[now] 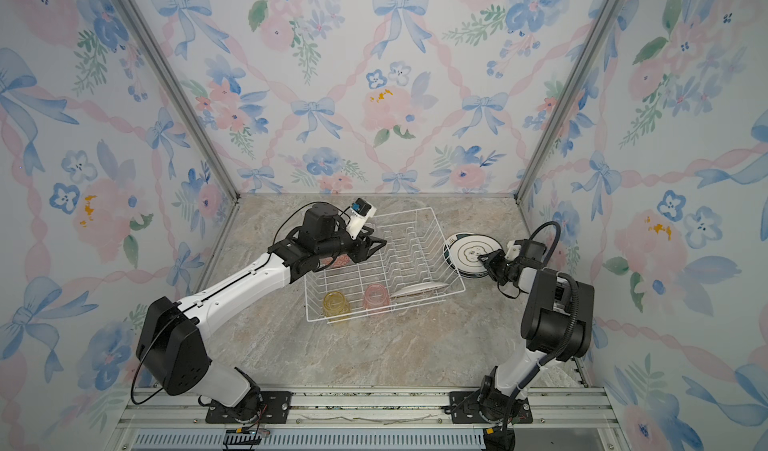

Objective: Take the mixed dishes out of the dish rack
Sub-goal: 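Lower the plate with the right gripper onto the stacked plates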

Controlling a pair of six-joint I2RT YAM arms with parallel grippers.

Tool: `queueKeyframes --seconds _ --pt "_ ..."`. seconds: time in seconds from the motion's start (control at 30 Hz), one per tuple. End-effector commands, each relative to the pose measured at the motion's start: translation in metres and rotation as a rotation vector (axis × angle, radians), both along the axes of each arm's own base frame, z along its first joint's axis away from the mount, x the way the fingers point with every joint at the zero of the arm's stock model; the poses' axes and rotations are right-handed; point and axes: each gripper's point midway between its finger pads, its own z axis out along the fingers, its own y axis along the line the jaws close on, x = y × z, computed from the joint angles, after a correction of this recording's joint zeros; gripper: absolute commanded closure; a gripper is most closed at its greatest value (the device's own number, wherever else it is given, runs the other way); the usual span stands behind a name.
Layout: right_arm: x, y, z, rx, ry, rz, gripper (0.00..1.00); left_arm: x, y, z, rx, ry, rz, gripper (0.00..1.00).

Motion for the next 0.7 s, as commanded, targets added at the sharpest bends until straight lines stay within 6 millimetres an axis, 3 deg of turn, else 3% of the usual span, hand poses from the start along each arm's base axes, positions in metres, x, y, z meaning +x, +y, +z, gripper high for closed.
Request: queueKeyframes --seconds 0.0,0.33,0.67 --pt "-0.008 -0.005 0.003 -0.088 0.045 0.039 0.62 0.002 -0.004 0.001 0.006 -0.003 -0.024 0.46" --pt "-0.027 -0.018 0.004 -0.261 0.155 0.065 0.49 0.001 -0.004 -0.003 0.011 0.001 -0.026 0.46" --pt "-0.035 -0.024 -0.010 -0.407 0.285 0.116 0.45 0.000 -0.001 -0.007 0.022 0.008 -0.025 0.46"
